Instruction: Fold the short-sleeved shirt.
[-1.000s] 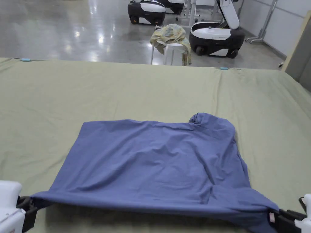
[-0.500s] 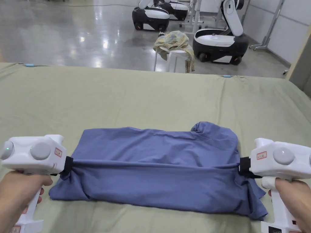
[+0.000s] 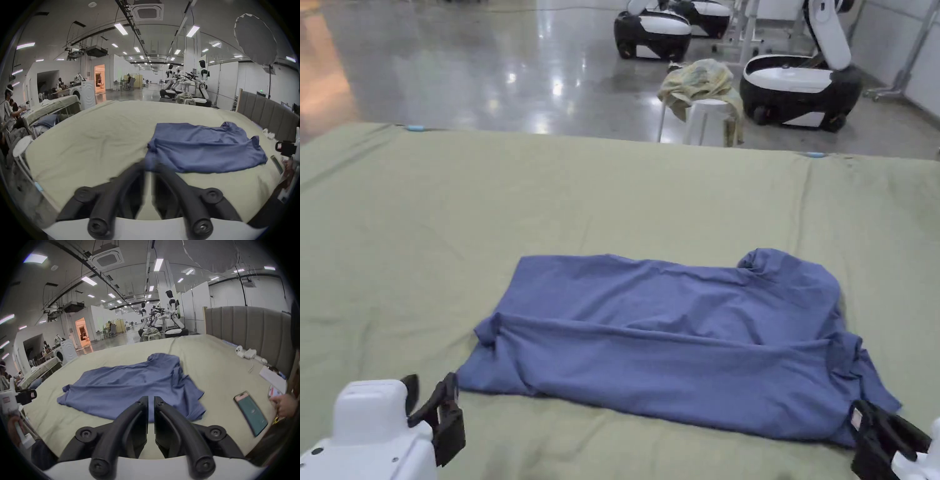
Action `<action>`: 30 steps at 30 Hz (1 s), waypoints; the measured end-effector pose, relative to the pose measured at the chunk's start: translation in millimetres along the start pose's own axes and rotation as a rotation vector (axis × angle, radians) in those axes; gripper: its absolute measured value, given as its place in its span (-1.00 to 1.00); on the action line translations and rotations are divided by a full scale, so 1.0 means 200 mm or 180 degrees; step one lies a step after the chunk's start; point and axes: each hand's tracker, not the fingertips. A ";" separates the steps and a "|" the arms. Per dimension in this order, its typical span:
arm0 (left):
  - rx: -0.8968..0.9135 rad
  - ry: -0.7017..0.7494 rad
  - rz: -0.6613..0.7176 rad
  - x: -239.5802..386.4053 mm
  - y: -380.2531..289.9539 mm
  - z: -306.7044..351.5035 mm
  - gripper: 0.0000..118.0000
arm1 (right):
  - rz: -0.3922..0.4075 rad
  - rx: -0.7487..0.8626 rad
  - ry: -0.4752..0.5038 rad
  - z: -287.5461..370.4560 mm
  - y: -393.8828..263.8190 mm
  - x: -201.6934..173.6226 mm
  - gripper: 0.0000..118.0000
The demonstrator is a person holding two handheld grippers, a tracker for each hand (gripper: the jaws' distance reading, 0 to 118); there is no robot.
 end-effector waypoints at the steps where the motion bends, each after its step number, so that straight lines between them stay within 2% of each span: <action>1: 0.0023 0.0071 -0.0067 0.01 -0.01 -0.01 -0.91 | -0.0041 -0.0022 0.0065 0.01 -0.02 -0.01 -0.85; 2: -0.0113 0.0219 -0.0285 0.01 -0.02 -0.05 -0.91 | -0.0018 -0.0117 0.0156 0.00 -0.04 -0.02 -0.85; 3: -0.0298 0.0101 -0.0330 0.01 -0.02 -0.11 -0.91 | 0.0074 -0.0228 0.0143 -0.01 -0.05 -0.04 -0.85; 4: -0.0416 0.0065 -0.0232 0.00 -0.01 -0.15 -0.91 | 0.0160 -0.0254 0.0085 -0.03 -0.08 -0.06 -0.85; 5: -0.0466 0.0028 -0.0152 -0.01 -0.01 -0.18 -0.82 | 0.0162 -0.0222 0.0097 -0.02 -0.08 -0.07 -0.85; 6: -0.0473 0.0046 -0.0150 -0.02 0.00 -0.23 -0.52 | 0.0142 -0.0229 0.0137 -0.02 -0.08 -0.06 -0.85; 7: -0.0617 0.0077 -0.0183 -0.06 -0.01 -0.32 0.02 | 0.0119 -0.0256 0.0147 -0.02 -0.08 -0.06 -0.85; 8: -0.0720 0.0122 -0.0238 -0.08 -0.02 -0.42 0.22 | 0.0097 -0.0280 0.0139 -0.03 -0.09 -0.07 -0.85; 10: -0.0970 0.0124 -0.0322 -0.10 -0.03 -0.58 0.33 | 0.0080 -0.0301 0.0125 -0.03 -0.07 -0.06 -0.85; 14: -0.1205 0.0091 -0.0223 -0.08 0.00 -0.83 0.34 | 0.0110 -0.0366 -0.0024 -0.05 -0.06 -0.01 -0.85; 16: -0.1205 0.0123 -0.0245 -0.07 0.00 -0.90 0.27 | 0.0068 -0.0441 -0.0142 -0.08 -0.05 0.05 -0.85; 17: -0.1226 0.0119 -0.0261 -0.06 0.00 -0.94 0.02 | 0.0066 -0.0467 -0.0199 -0.09 -0.04 0.08 -0.85; 18: -0.1314 0.0098 -0.0305 -0.05 -0.01 -0.97 -0.36 | 0.0102 -0.0529 -0.0296 -0.12 -0.03 0.11 -0.83; 19: -0.1359 0.0065 -0.0357 -0.04 -0.02 -0.97 -0.58 | 0.0151 -0.0596 -0.0349 -0.15 -0.02 0.14 -0.56; 20: -0.1384 -0.0091 -0.0365 -0.03 -0.03 -0.97 -0.67 | 0.0220 -0.0664 -0.0409 -0.20 -0.02 0.19 -0.16; 22: -0.1253 0.0024 -0.0477 0.02 -0.03 -0.94 -0.70 | 0.0333 -0.0794 -0.0470 -0.29 -0.02 0.26 0.84; 23: -0.1233 0.0019 -0.0530 0.10 0.02 -0.81 -0.72 | 0.0344 -0.0923 -0.0474 -0.35 -0.02 0.30 0.96; 26: -0.1210 -0.0017 -0.0409 0.09 0.02 -0.76 -0.76 | 0.0159 -0.1090 -0.0391 -0.48 -0.03 0.39 0.81; 27: -0.1223 -0.0035 -0.0381 0.08 0.05 -0.76 -0.76 | 0.0031 -0.1126 -0.0313 -0.52 -0.03 0.41 0.60; 28: -0.1234 -0.0034 -0.0373 0.08 0.05 -0.76 -0.83 | -0.0095 -0.1246 -0.0283 -0.57 -0.04 0.44 -0.03; 30: -0.1229 -0.0052 -0.0375 0.08 0.07 -0.74 -0.88 | -0.0227 -0.1466 -0.0242 -0.64 -0.04 0.47 -0.53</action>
